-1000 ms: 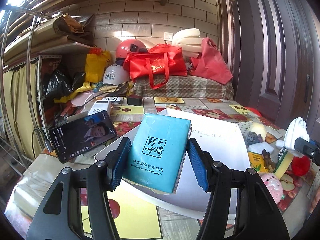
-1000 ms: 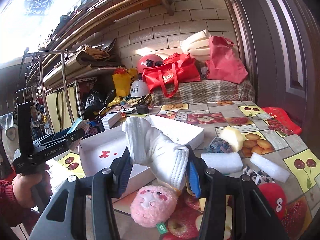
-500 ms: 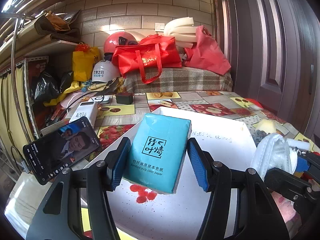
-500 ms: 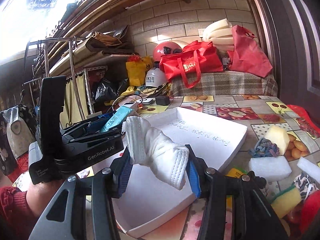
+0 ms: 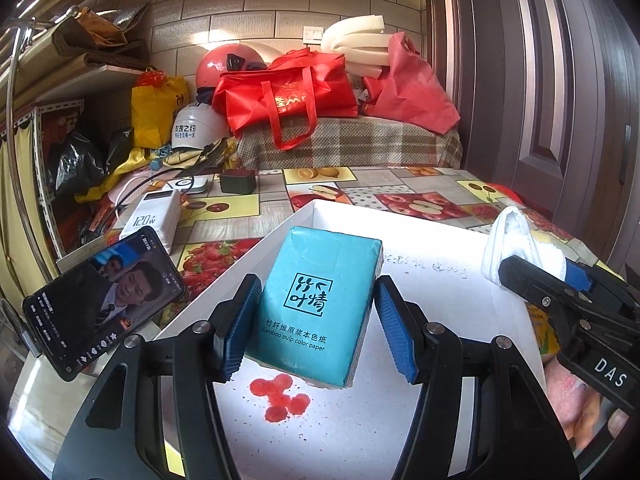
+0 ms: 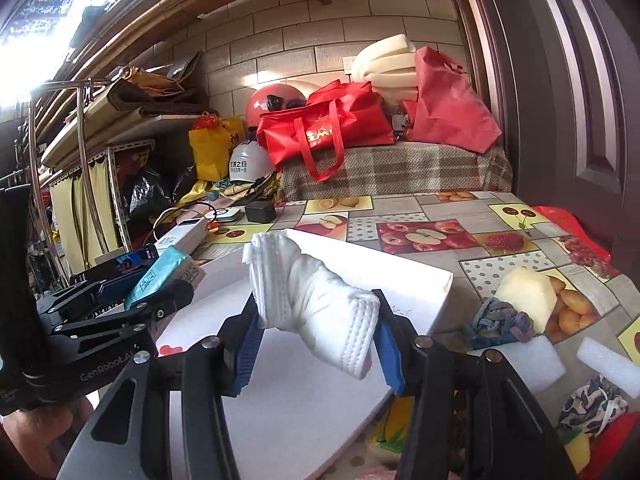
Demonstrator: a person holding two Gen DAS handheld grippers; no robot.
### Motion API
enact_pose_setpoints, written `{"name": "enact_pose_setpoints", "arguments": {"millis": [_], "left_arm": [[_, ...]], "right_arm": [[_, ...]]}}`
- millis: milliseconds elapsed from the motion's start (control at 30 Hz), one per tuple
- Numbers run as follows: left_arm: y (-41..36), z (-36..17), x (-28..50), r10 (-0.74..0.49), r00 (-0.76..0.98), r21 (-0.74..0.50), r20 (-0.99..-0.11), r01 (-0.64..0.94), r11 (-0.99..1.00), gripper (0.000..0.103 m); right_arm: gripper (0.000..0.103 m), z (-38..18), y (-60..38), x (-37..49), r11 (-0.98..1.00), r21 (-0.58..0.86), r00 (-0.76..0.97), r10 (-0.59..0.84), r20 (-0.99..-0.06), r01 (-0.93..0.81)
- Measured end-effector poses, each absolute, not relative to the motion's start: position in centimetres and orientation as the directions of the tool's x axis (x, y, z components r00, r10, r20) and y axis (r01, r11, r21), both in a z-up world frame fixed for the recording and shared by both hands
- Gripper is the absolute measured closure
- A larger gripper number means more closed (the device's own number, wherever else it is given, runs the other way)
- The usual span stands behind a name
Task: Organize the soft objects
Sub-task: 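Lower tissue pack and sock into the white tray and open both grippers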
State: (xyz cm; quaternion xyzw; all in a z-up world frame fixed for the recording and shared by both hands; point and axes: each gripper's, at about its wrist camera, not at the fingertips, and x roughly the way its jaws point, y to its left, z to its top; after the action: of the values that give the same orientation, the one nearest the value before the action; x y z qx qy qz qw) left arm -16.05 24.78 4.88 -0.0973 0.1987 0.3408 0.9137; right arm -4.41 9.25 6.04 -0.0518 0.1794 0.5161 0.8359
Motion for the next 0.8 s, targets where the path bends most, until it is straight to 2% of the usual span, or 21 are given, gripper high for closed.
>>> {"name": "enact_pose_setpoints", "arguments": {"millis": [133, 267, 400, 467, 500, 533, 600, 633, 667, 700, 800], "left_arm": [[24.9, 4.6, -15.3, 0.571, 0.680, -0.033, -0.460, -0.656, 0.754, 0.044], [24.8, 4.5, -14.9, 0.571, 0.671, -0.019, -0.472, -0.656, 0.755, 0.044], [24.9, 4.5, -14.9, 0.574, 0.668, -0.019, -0.474, -0.659, 0.752, 0.043], [25.0, 4.5, -14.8, 0.581, 0.660, -0.017, -0.477, -0.668, 0.744, 0.036], [25.2, 4.5, -14.9, 0.589, 0.653, -0.017, -0.476, -0.676, 0.737, 0.027], [25.3, 4.5, -15.1, 0.591, 0.651, -0.024, -0.476, -0.682, 0.731, 0.018], [25.5, 4.5, -15.5, 0.592, 0.656, -0.041, -0.469, -0.685, 0.727, 0.012], [25.6, 4.5, -15.7, 0.596, 0.653, -0.045, -0.466, -0.691, 0.722, 0.008], [25.7, 4.5, -15.8, 0.601, 0.650, -0.048, -0.464, -0.697, 0.716, 0.005], [25.7, 4.6, -15.9, 0.608, 0.646, -0.049, -0.462, -0.702, 0.710, 0.002], [25.6, 4.6, -16.2, 0.625, 0.639, -0.042, -0.448, -0.714, 0.699, 0.001]], "right_arm": [[0.050, 5.8, 9.8, -3.8, 0.457, 0.120, 0.382, 0.838, -0.389, -0.881], [0.048, 5.9, 10.3, -5.3, 0.433, 0.051, 0.383, 0.842, -0.380, -0.900], [0.039, 5.9, 11.0, -5.7, 0.431, 0.012, 0.392, 0.831, -0.394, -0.902], [0.029, 5.8, 11.4, -5.3, 0.423, 0.023, 0.375, 0.828, -0.417, -0.906], [0.021, 5.7, 11.5, -5.1, 0.420, 0.032, 0.367, 0.826, -0.427, -0.907], [0.019, 5.7, 11.4, -4.9, 0.425, 0.043, 0.368, 0.826, -0.427, -0.904], [0.015, 5.6, 11.1, -4.7, 0.429, 0.056, 0.368, 0.829, -0.422, -0.902], [0.004, 5.6, 11.0, -4.7, 0.432, 0.059, 0.370, 0.829, -0.421, -0.900], [0.000, 5.6, 11.0, -4.6, 0.436, 0.060, 0.374, 0.827, -0.420, -0.898], [0.000, 5.6, 10.9, -4.6, 0.433, 0.062, 0.371, 0.829, -0.418, -0.899], [0.000, 5.6, 10.8, -4.9, 0.433, 0.055, 0.375, 0.830, -0.413, -0.900]]}}
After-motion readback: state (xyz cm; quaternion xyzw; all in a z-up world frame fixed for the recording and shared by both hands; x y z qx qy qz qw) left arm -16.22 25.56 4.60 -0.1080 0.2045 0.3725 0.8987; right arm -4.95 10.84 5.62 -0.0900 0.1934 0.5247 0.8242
